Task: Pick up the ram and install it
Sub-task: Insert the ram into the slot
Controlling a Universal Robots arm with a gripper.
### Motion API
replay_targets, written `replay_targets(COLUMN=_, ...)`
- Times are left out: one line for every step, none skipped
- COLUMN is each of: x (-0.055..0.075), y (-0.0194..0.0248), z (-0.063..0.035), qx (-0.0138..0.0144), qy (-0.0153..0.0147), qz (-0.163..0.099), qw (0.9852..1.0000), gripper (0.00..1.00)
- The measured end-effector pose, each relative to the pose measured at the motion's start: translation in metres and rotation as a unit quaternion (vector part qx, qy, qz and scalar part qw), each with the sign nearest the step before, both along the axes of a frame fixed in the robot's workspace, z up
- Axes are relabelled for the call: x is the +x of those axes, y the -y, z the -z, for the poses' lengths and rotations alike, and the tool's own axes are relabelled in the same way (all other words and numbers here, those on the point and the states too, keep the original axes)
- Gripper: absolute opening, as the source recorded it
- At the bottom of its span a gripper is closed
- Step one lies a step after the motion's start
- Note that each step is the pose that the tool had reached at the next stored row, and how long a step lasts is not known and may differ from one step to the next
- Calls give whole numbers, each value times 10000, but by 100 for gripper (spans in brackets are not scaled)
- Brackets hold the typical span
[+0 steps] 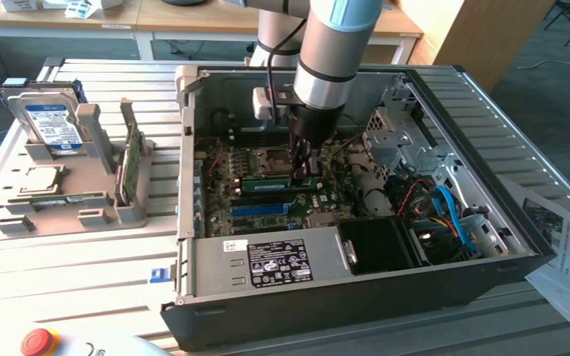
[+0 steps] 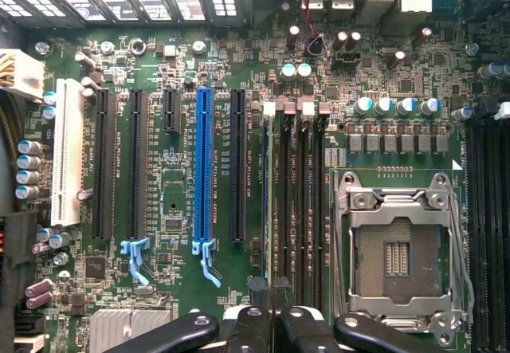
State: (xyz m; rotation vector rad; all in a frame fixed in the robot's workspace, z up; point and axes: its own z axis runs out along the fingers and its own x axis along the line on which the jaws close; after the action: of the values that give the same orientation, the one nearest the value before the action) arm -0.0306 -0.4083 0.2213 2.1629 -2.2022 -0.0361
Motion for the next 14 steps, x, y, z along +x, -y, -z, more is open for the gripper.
replay_targets(x=0, y=0, z=2, qx=0, qy=0, qz=0, qw=10000, gripper=12)
replay_targets(x=0, y=0, z=2, qx=-1, qy=0, qz=0, qw=10000, gripper=12)
replay_targets(x=0, y=0, z=2, qx=-1, qy=0, qz=0, qw=10000, gripper=12)
replay_targets(x=0, y=0, z=2, qx=-1, qy=0, qz=0, qw=10000, gripper=12)
replay_targets(x=0, y=0, z=2, qx=-1, qy=0, qz=0, qw=10000, gripper=12)
replay_targets(x=0, y=0, z=2, qx=0, qy=0, qz=0, qw=10000, gripper=12)
replay_targets(x=0, y=0, z=2, qx=0, qy=0, qz=0, qw=10000, gripper=12)
replay_targets(x=0, y=0, z=2, qx=0, qy=0, qz=0, qw=10000, gripper=12)
replay_targets(x=0, y=0, z=2, qx=0, qy=0, qz=0, qw=10000, gripper=12)
replay_targets(x=0, y=0, z=2, qx=0, qy=0, qz=0, qw=10000, gripper=12)
replay_targets(x=0, y=0, z=2, qx=0, qy=0, qz=0, qw=10000, gripper=12)
replay_targets(x=0, y=0, z=3, qx=0, qy=0, qz=0, qw=10000, gripper=12)
replay_targets(x=0, y=0, z=2, qx=0, qy=0, qz=0, qw=10000, gripper=12)
replay_targets(x=0, y=0, z=2, qx=0, qy=0, qz=0, qw=10000, gripper=12)
